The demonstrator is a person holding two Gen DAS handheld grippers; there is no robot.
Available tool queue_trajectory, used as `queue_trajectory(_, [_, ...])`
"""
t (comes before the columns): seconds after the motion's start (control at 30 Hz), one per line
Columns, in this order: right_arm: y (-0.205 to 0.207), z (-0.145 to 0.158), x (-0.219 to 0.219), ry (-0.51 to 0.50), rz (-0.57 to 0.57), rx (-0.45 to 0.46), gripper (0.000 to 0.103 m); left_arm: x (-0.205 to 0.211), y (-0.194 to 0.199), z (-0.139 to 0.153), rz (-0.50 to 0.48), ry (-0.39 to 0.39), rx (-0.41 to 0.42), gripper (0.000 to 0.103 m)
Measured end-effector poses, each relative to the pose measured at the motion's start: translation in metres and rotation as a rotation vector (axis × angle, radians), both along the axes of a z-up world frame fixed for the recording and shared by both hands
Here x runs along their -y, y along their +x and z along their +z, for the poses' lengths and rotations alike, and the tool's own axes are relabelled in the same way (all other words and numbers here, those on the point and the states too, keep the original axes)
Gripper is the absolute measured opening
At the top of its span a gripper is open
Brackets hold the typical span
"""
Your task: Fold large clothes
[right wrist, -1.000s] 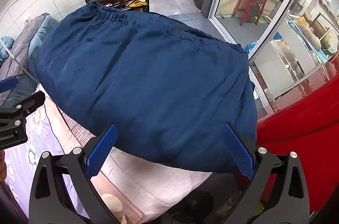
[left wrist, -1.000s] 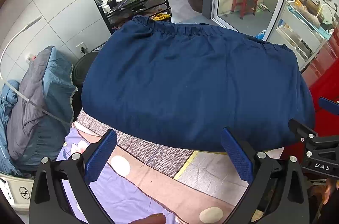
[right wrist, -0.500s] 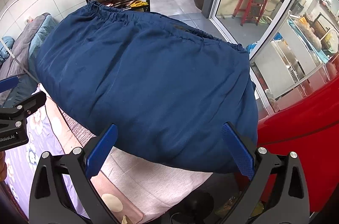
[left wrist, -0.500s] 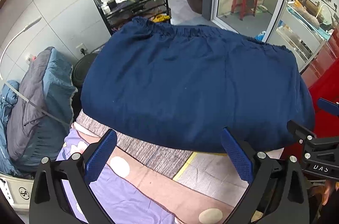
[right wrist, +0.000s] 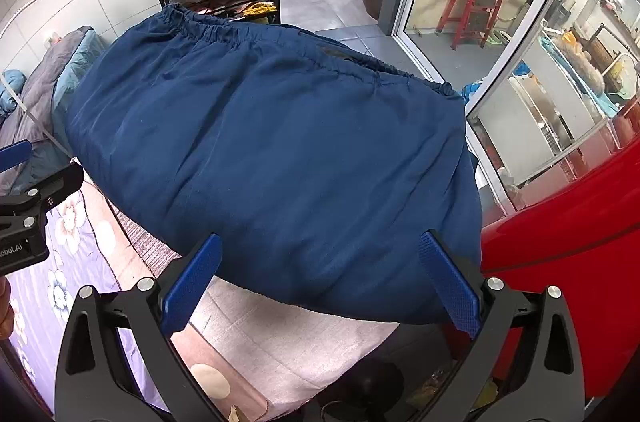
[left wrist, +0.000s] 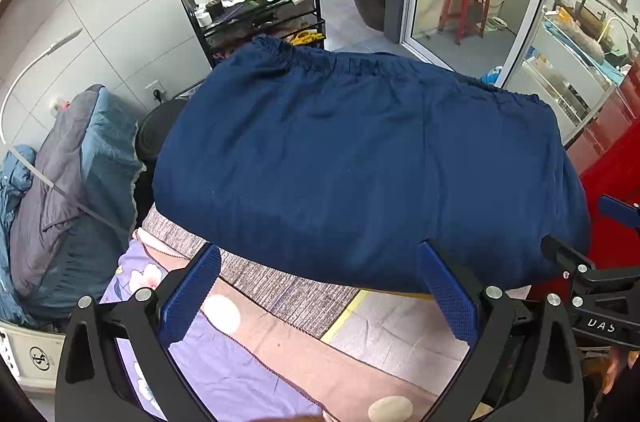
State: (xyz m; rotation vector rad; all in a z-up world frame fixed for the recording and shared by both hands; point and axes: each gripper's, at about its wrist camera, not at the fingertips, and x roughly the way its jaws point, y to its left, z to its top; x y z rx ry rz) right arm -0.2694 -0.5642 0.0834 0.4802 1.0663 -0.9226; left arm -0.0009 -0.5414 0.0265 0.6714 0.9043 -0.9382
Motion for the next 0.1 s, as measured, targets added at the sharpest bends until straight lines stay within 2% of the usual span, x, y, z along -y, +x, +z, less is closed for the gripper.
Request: queue_trajectory(0.1, [-0.0006,-0.0011,0.0006,0.004,-0.003,-0.001,0.097,0.0001,-0.003,-0.0002,-0.008,0.01,0.019,0.097])
